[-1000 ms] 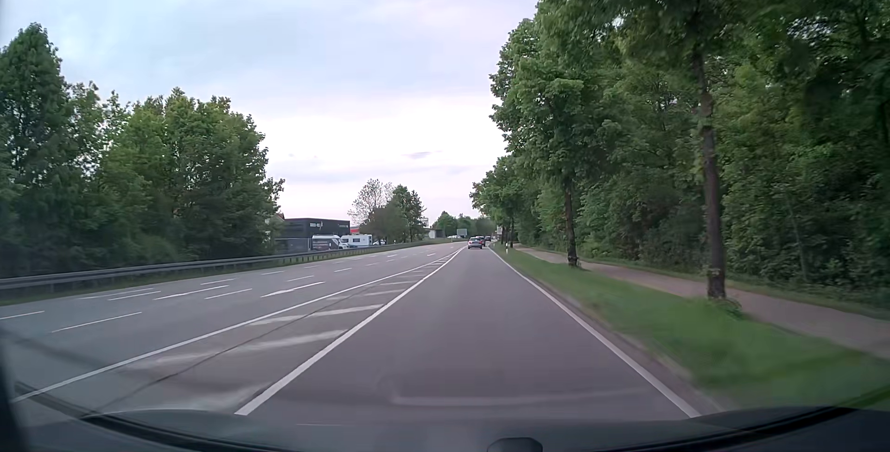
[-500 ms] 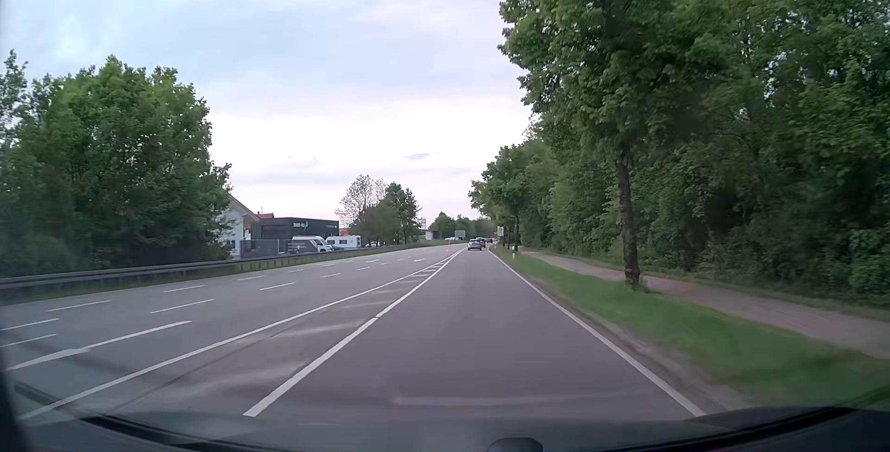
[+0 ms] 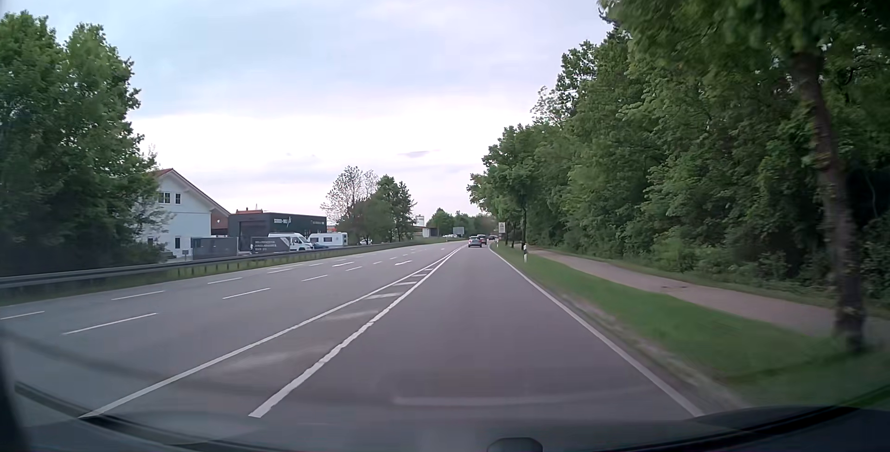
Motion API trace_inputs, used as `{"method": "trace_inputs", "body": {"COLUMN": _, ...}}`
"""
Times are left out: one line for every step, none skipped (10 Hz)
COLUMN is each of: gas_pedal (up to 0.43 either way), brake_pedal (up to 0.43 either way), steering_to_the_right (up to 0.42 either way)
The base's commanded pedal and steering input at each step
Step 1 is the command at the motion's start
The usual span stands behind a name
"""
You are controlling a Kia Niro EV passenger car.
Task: Follow the waypoints while adhering to traffic rules and regulations
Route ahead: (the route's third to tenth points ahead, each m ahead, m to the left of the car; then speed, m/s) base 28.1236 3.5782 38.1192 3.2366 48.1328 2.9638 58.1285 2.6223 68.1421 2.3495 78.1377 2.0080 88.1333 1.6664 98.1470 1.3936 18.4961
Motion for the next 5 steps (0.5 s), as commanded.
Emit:
{"method": "trace_inputs", "body": {"gas_pedal": 0.000, "brake_pedal": 0.000, "steering_to_the_right": 0.000}}
{"method": "trace_inputs", "body": {"gas_pedal": 0.000, "brake_pedal": 0.000, "steering_to_the_right": 0.000}}
{"method": "trace_inputs", "body": {"gas_pedal": 0.000, "brake_pedal": 0.000, "steering_to_the_right": 0.000}}
{"method": "trace_inputs", "body": {"gas_pedal": 0.000, "brake_pedal": 0.000, "steering_to_the_right": 0.000}}
{"method": "trace_inputs", "body": {"gas_pedal": 0.000, "brake_pedal": 0.000, "steering_to_the_right": 0.000}}
